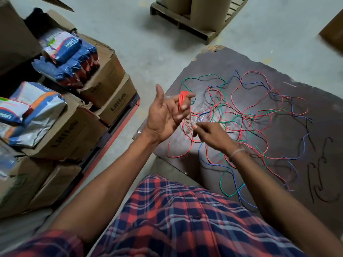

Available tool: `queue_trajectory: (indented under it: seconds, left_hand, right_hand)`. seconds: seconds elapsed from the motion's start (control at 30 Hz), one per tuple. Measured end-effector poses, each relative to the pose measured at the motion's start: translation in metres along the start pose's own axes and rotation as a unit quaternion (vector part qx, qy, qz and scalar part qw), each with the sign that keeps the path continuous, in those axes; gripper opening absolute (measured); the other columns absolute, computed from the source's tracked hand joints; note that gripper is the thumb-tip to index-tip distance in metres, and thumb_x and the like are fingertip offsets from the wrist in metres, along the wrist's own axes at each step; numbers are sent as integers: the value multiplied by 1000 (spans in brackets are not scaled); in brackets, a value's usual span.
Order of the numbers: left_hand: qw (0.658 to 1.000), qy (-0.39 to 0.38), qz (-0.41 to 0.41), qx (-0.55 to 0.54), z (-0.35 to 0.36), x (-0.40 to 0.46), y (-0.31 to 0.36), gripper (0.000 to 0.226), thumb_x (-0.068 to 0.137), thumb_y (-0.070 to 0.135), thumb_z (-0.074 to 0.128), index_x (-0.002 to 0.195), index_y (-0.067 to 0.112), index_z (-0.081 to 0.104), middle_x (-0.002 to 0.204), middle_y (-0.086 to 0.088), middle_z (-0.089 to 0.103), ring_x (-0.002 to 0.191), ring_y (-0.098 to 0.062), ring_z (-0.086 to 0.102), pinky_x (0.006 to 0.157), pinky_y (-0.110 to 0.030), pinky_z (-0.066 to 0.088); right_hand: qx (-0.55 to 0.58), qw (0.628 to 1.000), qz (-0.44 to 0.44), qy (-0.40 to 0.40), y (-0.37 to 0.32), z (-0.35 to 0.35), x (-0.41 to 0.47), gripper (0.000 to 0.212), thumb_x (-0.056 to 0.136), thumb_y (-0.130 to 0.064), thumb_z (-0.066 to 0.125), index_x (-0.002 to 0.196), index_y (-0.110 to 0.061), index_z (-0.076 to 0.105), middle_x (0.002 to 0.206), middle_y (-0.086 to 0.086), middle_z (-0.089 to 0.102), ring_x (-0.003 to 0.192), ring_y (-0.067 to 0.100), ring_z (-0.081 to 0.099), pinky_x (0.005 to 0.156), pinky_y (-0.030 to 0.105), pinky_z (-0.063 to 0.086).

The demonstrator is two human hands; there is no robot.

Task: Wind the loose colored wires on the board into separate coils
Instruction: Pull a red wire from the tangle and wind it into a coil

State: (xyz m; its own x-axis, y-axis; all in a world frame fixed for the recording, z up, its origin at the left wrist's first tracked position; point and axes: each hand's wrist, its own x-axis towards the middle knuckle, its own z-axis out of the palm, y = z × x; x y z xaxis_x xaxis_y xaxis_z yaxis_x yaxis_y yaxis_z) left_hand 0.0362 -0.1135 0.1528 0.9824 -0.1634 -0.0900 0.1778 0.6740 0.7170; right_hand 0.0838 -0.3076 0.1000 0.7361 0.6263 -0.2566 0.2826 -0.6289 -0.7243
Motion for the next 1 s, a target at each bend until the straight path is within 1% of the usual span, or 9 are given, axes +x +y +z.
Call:
queue_trajectory:
  seconds: [0.1,0.23,0.3,0.47,0.53,0.63,0.73,0.83,1.0]
  left_hand:
    - [999,32,21,-5,-5,8,2,112,94,73,-7,136,-17,43,116,-16,69,84,-20,63,89,-30,50]
    - [987,84,-13,137,-4,24,-7,130,80,87,-13,144,-11,45,142,-26,57,129,-28,58,120,-42,32]
    - [953,108,-74,272,-3,26,-17,146,58,105,1,137,-6,53,132,-26,64,117,-14,67,117,-32,39]
    - [799,56,-80,593,-1,9,-36,106,63,101,-4,101,18,49,87,6,62,80,-17,64,85,-38,52]
    - [783,29,-85,615,-8,7,-35,89,67,98,-7,80,24,39,71,8,50,67,-15,53,75,-38,46]
    - [842,-8,-124,525,-6,1,-27,98,74,94,-3,78,10,47,64,-2,41,61,-19,34,66,-35,37]
    - [918,-22,-156,365,2,-3,-21,110,81,83,5,121,-4,60,60,-4,35,55,-18,26,55,-26,33]
    - [962,-63,-141,223,6,-1,-14,117,82,78,0,133,-12,54,54,3,34,48,-13,17,55,-35,18]
    - [998,-55,-26,6,9,7,5,122,89,80,0,140,-25,34,61,4,35,48,-10,33,59,-30,32]
  right_hand:
    - [-83,995,-34,-32,-10,4,-11,46,107,-43,47,79,-17,71,61,-6,65,65,18,63,69,35,49]
    - [-161,978,-128,-44,-36,-16,-24,35,104,-38,52,80,-16,67,56,-4,52,61,26,56,61,36,42]
    - [-207,967,-150,-13,-45,-35,-23,23,96,-33,59,84,-16,68,61,2,59,66,34,62,58,35,39]
    - [-220,970,-98,34,-45,-97,-6,6,85,-22,74,83,-16,72,63,-1,62,66,29,61,58,29,36]
    - [-123,989,-78,25,-37,-116,0,17,87,-23,79,79,-14,67,60,-4,55,59,17,51,57,29,35]
    - [9,996,-74,49,-25,-129,9,24,88,-27,82,81,-11,66,67,4,57,62,11,48,60,28,39]
    - [71,992,-70,78,-19,-120,20,26,87,-22,82,87,0,67,69,-3,59,60,0,50,61,17,41]
    - [131,986,-46,91,-11,-97,31,32,90,-22,80,79,3,62,62,-5,47,54,1,38,54,16,33]
    - [19,997,17,78,3,-44,34,56,106,-54,44,68,-17,65,55,-6,50,54,13,44,60,32,34]
